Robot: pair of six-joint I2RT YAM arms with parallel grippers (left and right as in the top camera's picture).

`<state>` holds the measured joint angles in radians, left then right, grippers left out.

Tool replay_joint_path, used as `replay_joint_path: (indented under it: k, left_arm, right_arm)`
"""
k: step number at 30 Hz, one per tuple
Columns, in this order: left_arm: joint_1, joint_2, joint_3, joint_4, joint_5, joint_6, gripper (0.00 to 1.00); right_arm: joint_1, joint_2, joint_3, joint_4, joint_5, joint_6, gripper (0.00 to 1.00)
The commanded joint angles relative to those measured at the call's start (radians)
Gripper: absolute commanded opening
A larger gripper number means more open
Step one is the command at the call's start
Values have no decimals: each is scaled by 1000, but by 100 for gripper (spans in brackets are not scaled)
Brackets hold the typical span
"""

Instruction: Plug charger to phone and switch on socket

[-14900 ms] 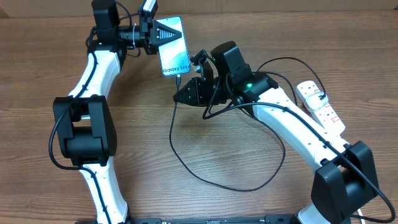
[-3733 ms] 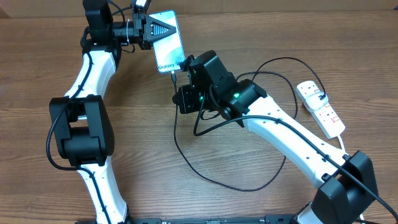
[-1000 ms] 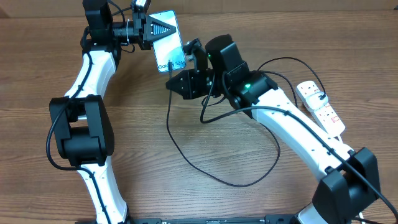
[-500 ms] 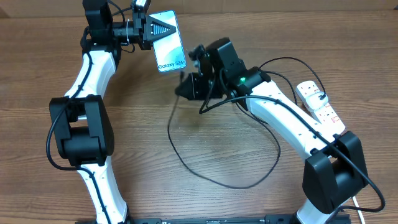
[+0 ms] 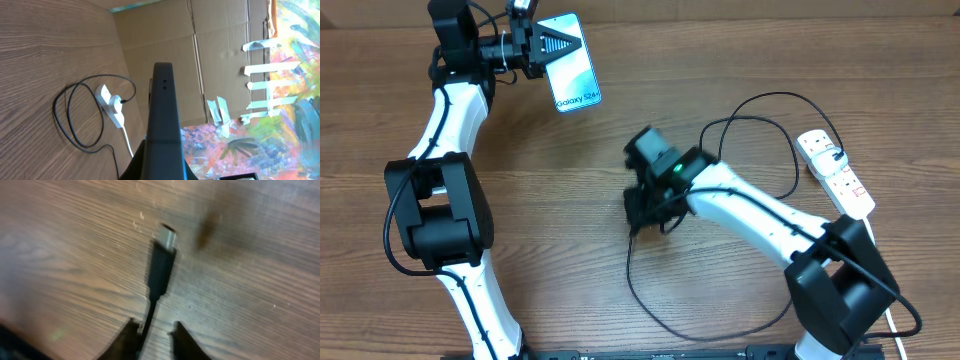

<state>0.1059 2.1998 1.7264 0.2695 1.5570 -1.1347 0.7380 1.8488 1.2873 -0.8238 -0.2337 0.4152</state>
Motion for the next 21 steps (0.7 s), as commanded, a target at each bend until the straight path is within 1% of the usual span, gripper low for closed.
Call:
replay_joint_path:
  k: [1,4,6,7,9,12,15,17,18,19,21]
  left_arm:
    - [-8,-14,10,5,23,-6,4]
    - [-9,-14,10,4,23,-6,4]
    - [-9,-14,10,4,23,-6,4]
    - [-8,-14,10,4,23,-6,4]
    - [-8,-14,10,5,23,-6,4]
    - [-8,-14,10,5,23,-6,4]
    - [-9,-14,10,5,23,-6,4]
    - [-9,-14,10,5,23,-6,4]
    - [-8,-14,10,5,23,-6,4]
    - [-8,-14,10,5,23,-6,4]
    - [-8,-14,10,5,23,-6,4]
  right_arm:
    - [-8,5,-10,7,194,42,28]
    - [-8,5,-9,12,279,60,31]
    - [-8,5,-9,18,280,60,32]
    - [-5,5,-9,21,277,60,36]
    - [8,5,-1,18,277,60,48]
    - [36,5,27,10,233,58,56]
    - [62,5,60,34,44,-13,69]
    - [64,5,66,45,-45,-63,77]
    - [61,6,63,36,-43,-80,82]
    - [55,6,59,31,-10,-73,84]
    - [37,9,58,3,99,14,84]
